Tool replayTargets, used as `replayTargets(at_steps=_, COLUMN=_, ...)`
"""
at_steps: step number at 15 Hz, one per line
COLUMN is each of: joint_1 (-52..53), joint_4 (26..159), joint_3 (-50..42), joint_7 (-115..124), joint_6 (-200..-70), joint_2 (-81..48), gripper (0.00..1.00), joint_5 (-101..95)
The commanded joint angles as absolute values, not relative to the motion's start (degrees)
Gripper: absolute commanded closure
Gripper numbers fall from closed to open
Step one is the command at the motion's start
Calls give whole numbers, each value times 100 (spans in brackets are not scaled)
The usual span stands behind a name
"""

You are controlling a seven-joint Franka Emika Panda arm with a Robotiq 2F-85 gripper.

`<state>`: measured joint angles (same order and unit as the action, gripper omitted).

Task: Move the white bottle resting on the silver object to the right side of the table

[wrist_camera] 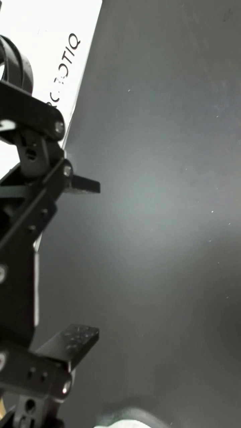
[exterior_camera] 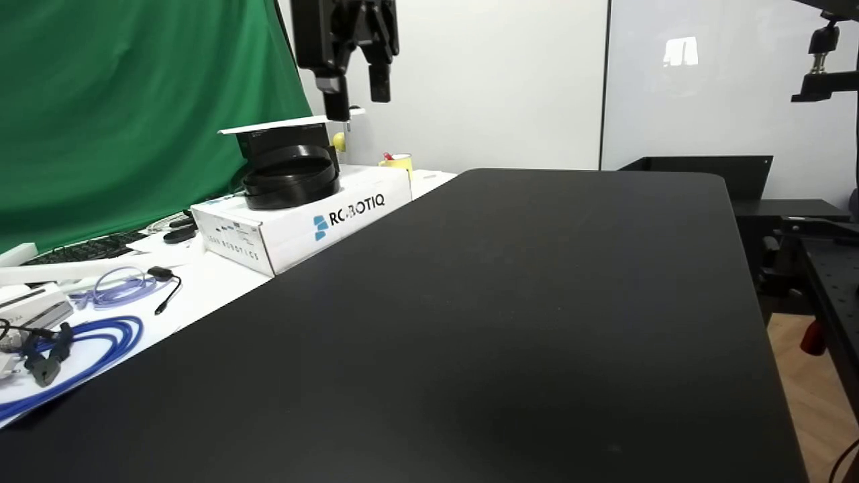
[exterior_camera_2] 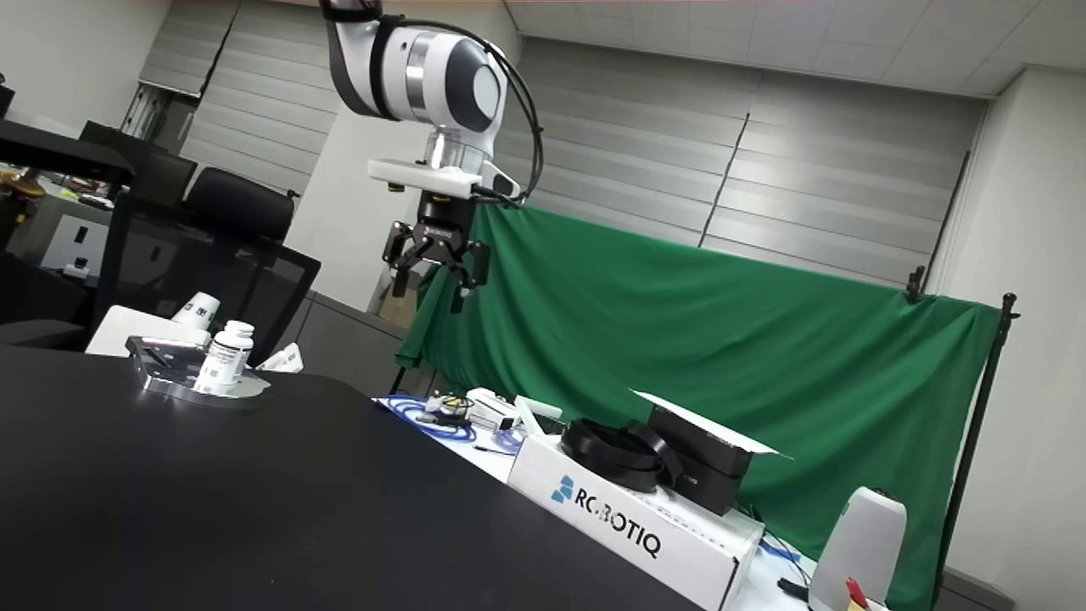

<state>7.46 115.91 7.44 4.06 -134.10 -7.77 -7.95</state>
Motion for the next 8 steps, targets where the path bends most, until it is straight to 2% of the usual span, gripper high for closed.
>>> replayTargets(at_steps=1, joint_1=1117, joint_4=10710, joint_3=912, joint_7=723, joint_6=-12867, joint_2=-1171, gripper=0, joint_5=-932)
replayTargets(at_steps=6, joint_1=1619, joint_4=10208, joint_3=1222, joint_7=310, joint_6=-12704, joint_2=-1447, gripper=0, joint_5=-1072)
replayTargets(at_steps=8, joint_1=1622, joint_4=10479, joint_3=1186, joint_7=419, joint_6=-12902, joint_2=-1305, gripper=0, joint_5=-1029)
